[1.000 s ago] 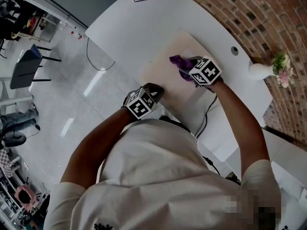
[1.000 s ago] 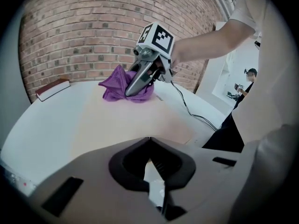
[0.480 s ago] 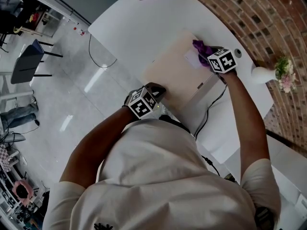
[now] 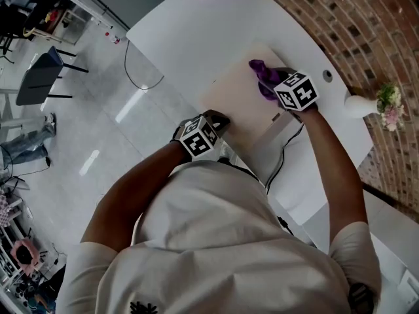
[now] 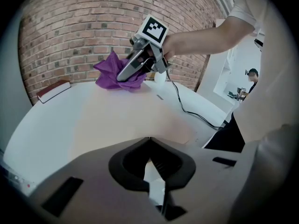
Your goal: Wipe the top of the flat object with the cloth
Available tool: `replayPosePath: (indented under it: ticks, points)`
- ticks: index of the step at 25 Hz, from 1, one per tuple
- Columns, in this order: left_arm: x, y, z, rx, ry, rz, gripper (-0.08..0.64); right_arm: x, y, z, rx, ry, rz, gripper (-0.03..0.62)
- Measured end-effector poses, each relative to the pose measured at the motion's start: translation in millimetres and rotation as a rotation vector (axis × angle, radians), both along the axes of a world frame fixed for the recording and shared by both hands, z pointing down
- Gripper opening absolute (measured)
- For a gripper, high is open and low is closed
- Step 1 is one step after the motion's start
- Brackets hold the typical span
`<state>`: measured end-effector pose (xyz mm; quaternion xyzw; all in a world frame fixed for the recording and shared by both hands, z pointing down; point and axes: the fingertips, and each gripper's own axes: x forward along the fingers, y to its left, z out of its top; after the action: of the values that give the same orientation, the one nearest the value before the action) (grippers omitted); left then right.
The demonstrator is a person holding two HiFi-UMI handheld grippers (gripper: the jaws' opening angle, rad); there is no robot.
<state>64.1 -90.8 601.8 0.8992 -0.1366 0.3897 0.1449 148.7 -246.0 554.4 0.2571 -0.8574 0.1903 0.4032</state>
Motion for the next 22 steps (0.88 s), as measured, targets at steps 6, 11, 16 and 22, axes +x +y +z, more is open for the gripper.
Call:
replayPosePath:
  ticks: [6,11,16,22]
  points:
    - [0.1,-3.2,-1.1,0.003,-0.013,0.020,0.025,-89.0,66.0,-2.1,-0.085,-0.059,-0.243,0.135]
    - [0.4,-1.4,0.1,-0.001,-0.003,0.017,0.025,-125.8,108.2,10.5,-0.144,-0.060,-0.376,0.135]
    - [-2.1,-0.8,-2.0,0.007,0.000,0.012,0.025,-125.4,102.9,19.6,-0.154,-0.032,-0.389,0.135]
    - [-3.4,-2.4,-1.6,0.006,-0.001,0.002,0.025,-97.0,75.4,27.6,-0.136,0.003,-0.339,0.135]
